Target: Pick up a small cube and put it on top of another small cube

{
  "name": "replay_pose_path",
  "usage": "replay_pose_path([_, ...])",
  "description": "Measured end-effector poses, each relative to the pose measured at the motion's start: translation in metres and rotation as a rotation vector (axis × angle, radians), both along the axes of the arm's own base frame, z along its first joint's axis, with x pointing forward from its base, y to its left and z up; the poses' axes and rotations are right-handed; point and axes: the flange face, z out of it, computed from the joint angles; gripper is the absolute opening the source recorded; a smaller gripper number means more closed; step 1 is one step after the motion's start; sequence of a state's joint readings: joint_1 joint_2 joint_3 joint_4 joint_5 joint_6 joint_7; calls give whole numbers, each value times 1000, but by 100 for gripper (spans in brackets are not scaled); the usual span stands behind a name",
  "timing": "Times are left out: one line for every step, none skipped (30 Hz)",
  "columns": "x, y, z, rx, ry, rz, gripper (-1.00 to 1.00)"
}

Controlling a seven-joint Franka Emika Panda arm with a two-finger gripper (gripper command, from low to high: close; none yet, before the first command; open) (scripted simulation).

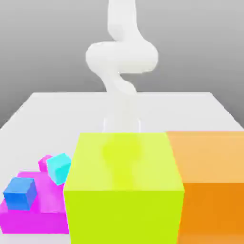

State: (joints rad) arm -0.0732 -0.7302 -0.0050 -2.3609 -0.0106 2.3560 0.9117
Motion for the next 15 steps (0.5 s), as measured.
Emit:
replay_pose_path([11, -16, -25, 35, 33, -78, 0])
replay_pose_path([19, -31, -48, 68, 62, -152, 0])
replay_pose_path([24, -47, -71, 99, 89, -224, 0])
replay_pose_path([28, -62, -94, 130, 114, -295, 0])
replay_pose_path([30, -77, -116, 161, 139, -366, 0])
replay_pose_path([30, -92, -139, 192, 162, -438, 0])
replay_pose_path([29, -107, -161, 222, 185, -511, 0])
replay_pose_path([25, -121, -184, 253, 206, -584, 0])
replay_pose_path([20, -135, -206, 283, 227, -657, 0])
replay_pose_path([14, -149, -228, 314, 247, -731, 0])
replay_pose_path([6, -161, -250, 344, 267, -805, 0])
replay_pose_path([-3, -173, -272, 374, 285, -880, 0])
replay_pose_path([-14, -183, -293, 404, 303, -955, 0])
replay_pose_path([-26, -193, -313, 434, 321, -1031, 0])
replay_pose_path([-38, -201, -334, 464, 338, -1106, 0])
